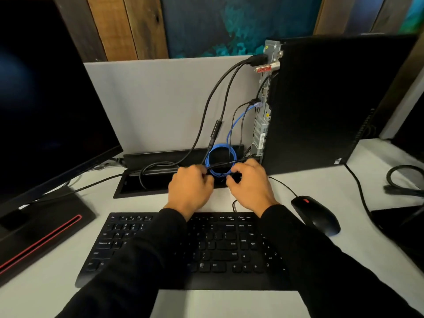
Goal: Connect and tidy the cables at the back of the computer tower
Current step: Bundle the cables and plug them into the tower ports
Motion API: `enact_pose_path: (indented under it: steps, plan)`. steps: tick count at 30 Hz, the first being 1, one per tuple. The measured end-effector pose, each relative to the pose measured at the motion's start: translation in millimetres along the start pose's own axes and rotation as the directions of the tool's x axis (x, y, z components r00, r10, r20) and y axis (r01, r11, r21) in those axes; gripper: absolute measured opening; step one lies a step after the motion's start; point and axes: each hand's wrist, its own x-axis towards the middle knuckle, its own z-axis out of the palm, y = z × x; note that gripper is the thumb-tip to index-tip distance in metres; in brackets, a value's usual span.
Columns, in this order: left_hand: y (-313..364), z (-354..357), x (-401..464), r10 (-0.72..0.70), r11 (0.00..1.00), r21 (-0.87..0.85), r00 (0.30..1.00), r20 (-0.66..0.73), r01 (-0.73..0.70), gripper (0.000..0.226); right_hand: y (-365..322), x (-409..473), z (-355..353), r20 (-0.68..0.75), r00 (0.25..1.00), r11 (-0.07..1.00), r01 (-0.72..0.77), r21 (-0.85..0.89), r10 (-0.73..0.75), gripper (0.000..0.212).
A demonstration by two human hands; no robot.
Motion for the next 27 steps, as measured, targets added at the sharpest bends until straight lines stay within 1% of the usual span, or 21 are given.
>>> enact_pose_path:
  steps: [2, 3, 4, 5, 7, 9, 10, 12, 14, 16, 18, 21, 23, 25, 27]
  plan:
    - [-7.7, -15.0, 0.7, -0.036, 0.997, -0.076, 0.992, -0.125, 0.027, 0.030, -13.7, -2.7, 0.6, 0.002, 0.997, 0.997, 0.075, 0.016, -0.075, 0.030]
    - [-15.7, -20.5, 3.8, -0.054, 0.995, -0.093, 0.987, -0.154, 0.040, 0.036, -20.4, -4.2, 2.0, 0.017, 0.994, 0.993, 0.112, 0.033, -0.112, 0.032]
    - [-25.4, -24.1, 8.6, -0.080, 0.995, -0.079, 0.985, -0.155, 0.068, 0.041, -26.7, -5.8, 3.1, 0.036, 0.989, 0.989, 0.141, 0.051, -0.143, 0.035]
    - [-36.7, -26.9, 14.5, -0.125, 0.992, -0.037, 0.985, -0.122, 0.121, 0.043, -32.0, -7.3, 4.6, 0.056, 0.984, 0.984, 0.163, 0.069, -0.167, 0.038]
    - [-63.7, -30.7, 25.8, -0.236, 0.966, 0.108, 0.972, 0.001, 0.234, 0.045, -40.5, -10.9, 7.8, 0.107, 0.977, 0.979, 0.170, 0.113, -0.182, 0.044]
    - [-91.7, -31.3, 35.5, -0.300, 0.942, 0.193, 0.948, 0.109, 0.276, 0.053, -45.1, -12.0, 12.5, 0.163, 0.970, 0.977, 0.154, 0.149, -0.178, 0.051]
    - [-103.8, -31.6, 40.1, -0.301, 0.940, 0.215, 0.942, 0.150, 0.266, 0.060, -46.8, -10.9, 15.6, 0.183, 0.967, 0.978, 0.150, 0.143, -0.175, 0.054]
    - [-120.6, -30.4, 47.2, -0.241, 0.950, 0.250, 0.949, 0.201, 0.188, 0.069, -49.7, -6.0, 23.2, 0.199, 0.966, 0.984, 0.149, 0.097, -0.166, 0.056]
    - [-125.7, -26.9, 47.1, -0.183, 0.958, 0.259, 0.959, 0.218, 0.124, 0.070, -53.2, 1.1, 30.7, 0.217, 0.964, 0.988, 0.149, 0.033, -0.152, 0.055]
    - [-125.1, -22.9, 41.6, -0.154, 0.961, 0.259, 0.966, 0.207, 0.098, 0.065, -57.8, 7.3, 37.7, 0.226, 0.965, 0.989, 0.144, -0.025, -0.135, 0.052]
    - [-123.8, -20.4, 34.4, -0.135, 0.961, 0.262, 0.975, 0.175, 0.086, 0.058, -60.4, 12.5, 44.4, 0.204, 0.972, 0.987, 0.138, -0.084, -0.118, 0.047]
    - [-123.1, -19.5, 31.1, -0.133, 0.959, 0.270, 0.979, 0.153, 0.088, 0.049, -53.6, 25.0, 53.9, 0.158, 0.982, 0.975, 0.130, -0.180, -0.102, 0.029]
    - [-117.6, -19.1, 28.4, -0.120, 0.951, 0.302, 0.976, 0.182, 0.061, 0.044, -43.4, 33.5, 54.3, 0.147, 0.988, 0.970, 0.071, -0.234, -0.037, 0.020]
    - [-110.7, -16.8, 25.1, -0.138, 0.935, 0.351, 0.967, 0.215, 0.055, 0.041, -34.3, 38.7, 50.2, 0.093, 0.995, 0.978, -0.010, -0.207, 0.030, 0.019]
    - [-107.5, -16.2, 23.0, -0.176, 0.924, 0.376, 0.954, 0.241, 0.076, 0.042, -30.5, 40.7, 48.3, 0.054, 0.998, 0.981, -0.025, -0.193, 0.036, 0.019]
